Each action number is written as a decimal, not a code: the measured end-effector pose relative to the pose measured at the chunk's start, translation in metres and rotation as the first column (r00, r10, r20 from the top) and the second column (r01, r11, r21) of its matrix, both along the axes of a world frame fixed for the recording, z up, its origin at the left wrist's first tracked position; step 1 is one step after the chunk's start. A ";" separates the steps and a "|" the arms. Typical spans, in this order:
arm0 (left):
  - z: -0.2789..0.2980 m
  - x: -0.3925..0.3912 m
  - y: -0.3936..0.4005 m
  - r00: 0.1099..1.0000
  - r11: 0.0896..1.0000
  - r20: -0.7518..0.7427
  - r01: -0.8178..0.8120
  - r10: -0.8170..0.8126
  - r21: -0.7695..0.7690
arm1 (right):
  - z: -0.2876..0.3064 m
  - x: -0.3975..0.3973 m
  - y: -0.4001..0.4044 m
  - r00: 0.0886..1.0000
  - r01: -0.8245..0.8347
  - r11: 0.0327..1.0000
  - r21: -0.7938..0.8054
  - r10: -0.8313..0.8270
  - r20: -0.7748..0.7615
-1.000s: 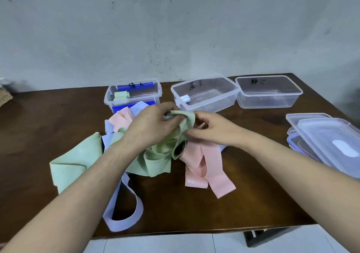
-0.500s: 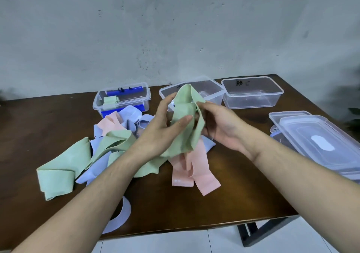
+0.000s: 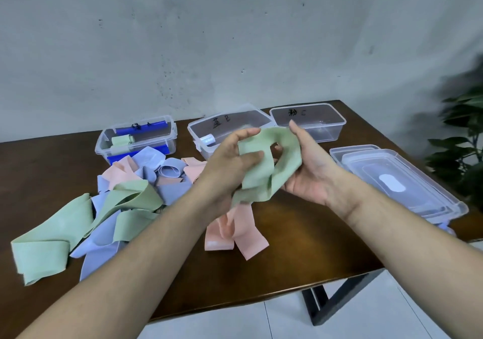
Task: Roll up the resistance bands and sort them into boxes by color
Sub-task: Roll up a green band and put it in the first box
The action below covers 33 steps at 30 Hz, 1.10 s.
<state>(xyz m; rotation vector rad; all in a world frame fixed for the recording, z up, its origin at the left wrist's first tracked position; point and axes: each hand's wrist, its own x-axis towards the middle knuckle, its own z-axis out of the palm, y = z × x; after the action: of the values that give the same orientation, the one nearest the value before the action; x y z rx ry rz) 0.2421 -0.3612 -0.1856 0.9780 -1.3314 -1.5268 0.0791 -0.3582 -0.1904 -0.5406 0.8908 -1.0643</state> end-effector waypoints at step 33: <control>0.040 -0.086 0.021 0.909 0.951 -0.410 0.185 -0.070 0.248 | -0.037 -0.124 0.059 0.639 -0.048 0.984 -0.173 -0.103 -0.762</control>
<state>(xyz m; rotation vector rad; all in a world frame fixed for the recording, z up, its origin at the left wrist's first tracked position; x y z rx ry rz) 0.1565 -0.3399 -0.1455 0.7025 -0.9178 -1.9359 -0.0453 -0.2995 -0.2271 -1.1970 1.5699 -0.9328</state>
